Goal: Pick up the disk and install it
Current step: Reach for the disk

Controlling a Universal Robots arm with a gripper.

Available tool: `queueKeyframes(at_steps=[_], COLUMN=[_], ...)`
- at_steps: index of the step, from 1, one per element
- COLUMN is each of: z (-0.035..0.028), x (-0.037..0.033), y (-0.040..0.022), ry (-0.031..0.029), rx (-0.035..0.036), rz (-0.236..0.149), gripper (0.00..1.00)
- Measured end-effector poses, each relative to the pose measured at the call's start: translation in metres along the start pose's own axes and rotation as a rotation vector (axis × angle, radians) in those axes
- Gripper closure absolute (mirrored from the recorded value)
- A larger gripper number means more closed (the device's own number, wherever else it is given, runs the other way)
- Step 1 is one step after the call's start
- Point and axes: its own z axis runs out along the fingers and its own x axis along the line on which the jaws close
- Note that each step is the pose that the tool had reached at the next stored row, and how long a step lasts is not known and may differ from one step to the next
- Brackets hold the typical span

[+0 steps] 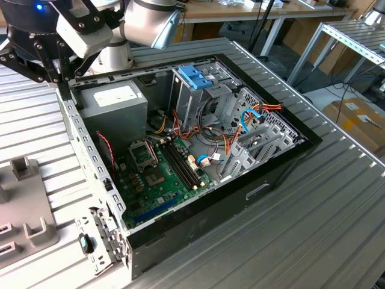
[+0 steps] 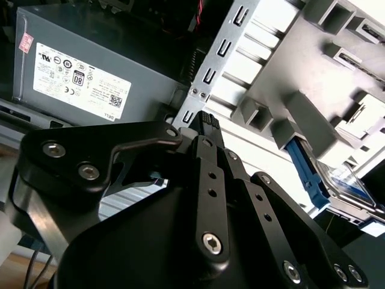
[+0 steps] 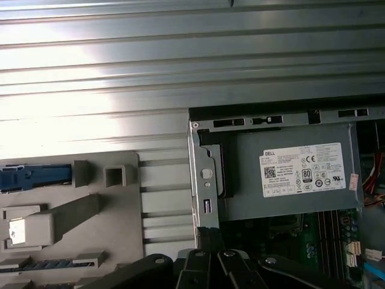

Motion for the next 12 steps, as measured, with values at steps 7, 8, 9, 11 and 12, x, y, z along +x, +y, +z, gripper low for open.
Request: queueKeyframes(at_steps=[7, 8, 9, 11, 12], z=[-0.0002, -0.0002, -0.0002, -0.0003, -0.0003], x=[0.0102, 0.0121, 0.0132, 0.0168, 0.0194], y=[-0.0008, -0.0009, -0.001, -0.0013, -0.0015], ry=[-0.0001, 0.0, 0.0, 0.0, 0.0], rx=[0.0, 0.0, 0.0, 0.0, 0.0], rz=[0.0, 0.0, 0.0, 0.0, 0.0], gripper=[0.89, 0.89, 0.89, 0.89, 0.89])
